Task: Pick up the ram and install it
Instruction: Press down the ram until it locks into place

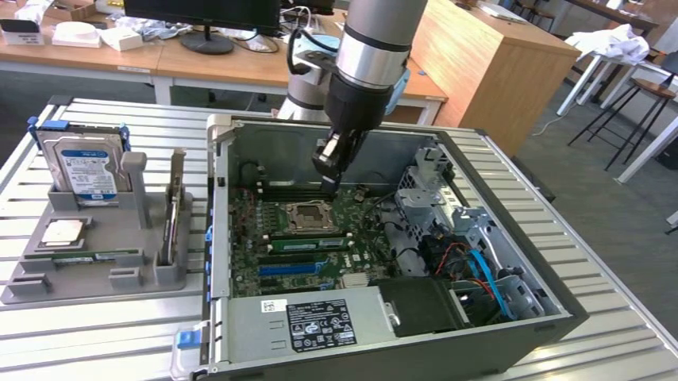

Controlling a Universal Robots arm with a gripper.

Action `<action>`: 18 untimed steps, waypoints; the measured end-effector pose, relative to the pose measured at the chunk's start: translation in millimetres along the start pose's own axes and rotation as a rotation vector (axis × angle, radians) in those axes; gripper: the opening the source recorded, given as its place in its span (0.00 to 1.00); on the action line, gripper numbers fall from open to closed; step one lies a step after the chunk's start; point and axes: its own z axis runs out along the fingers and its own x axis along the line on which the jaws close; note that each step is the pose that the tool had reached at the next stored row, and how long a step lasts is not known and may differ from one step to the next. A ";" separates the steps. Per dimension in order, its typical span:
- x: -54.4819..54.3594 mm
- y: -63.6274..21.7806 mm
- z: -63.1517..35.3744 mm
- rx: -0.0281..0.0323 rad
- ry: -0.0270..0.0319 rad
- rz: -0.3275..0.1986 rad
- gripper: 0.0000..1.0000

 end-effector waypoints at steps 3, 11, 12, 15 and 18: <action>0.0 0.0 0.3 -0.0012 -0.0012 0.050 0.10; 0.0 0.1 1.1 -0.0043 -0.0045 0.185 0.10; 0.0 0.1 1.2 -0.0048 -0.0049 0.202 0.10; 0.1 0.1 1.5 -0.0060 -0.0062 0.253 0.10; 0.1 0.1 1.8 -0.0072 -0.0074 0.304 0.10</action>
